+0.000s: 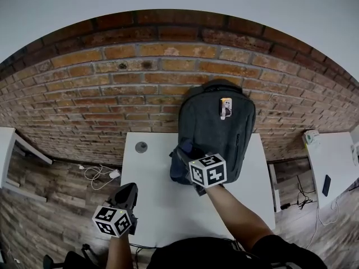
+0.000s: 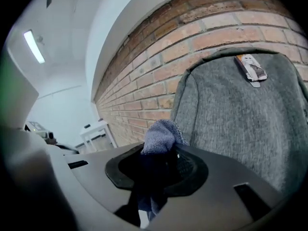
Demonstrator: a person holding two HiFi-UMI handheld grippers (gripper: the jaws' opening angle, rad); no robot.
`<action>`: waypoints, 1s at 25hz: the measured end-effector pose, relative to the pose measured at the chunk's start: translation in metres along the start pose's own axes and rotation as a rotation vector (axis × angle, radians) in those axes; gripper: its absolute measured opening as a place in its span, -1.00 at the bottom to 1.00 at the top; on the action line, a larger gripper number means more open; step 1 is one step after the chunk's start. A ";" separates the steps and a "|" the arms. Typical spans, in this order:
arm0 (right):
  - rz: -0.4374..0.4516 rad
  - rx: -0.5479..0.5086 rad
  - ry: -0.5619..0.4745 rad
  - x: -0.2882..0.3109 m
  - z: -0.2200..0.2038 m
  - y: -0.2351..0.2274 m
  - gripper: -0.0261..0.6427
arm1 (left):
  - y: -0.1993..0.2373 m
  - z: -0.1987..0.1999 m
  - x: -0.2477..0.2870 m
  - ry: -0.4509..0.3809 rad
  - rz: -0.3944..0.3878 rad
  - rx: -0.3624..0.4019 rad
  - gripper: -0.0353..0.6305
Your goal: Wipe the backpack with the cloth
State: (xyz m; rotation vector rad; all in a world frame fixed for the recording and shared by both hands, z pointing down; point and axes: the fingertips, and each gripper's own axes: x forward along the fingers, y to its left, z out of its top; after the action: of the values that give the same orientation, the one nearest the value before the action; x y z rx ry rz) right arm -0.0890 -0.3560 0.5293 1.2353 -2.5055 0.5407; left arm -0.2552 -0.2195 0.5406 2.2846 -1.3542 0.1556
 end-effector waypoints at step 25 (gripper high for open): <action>-0.083 0.452 -0.362 0.040 0.193 -0.041 -0.60 | 0.013 -0.011 0.001 0.019 -0.006 -0.025 -0.93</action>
State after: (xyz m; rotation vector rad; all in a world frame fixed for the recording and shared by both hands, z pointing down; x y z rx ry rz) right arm -0.0979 -0.4949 0.3833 1.7259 -2.6936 0.9805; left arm -0.2644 -0.2200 0.5550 2.2610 -1.3319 0.1571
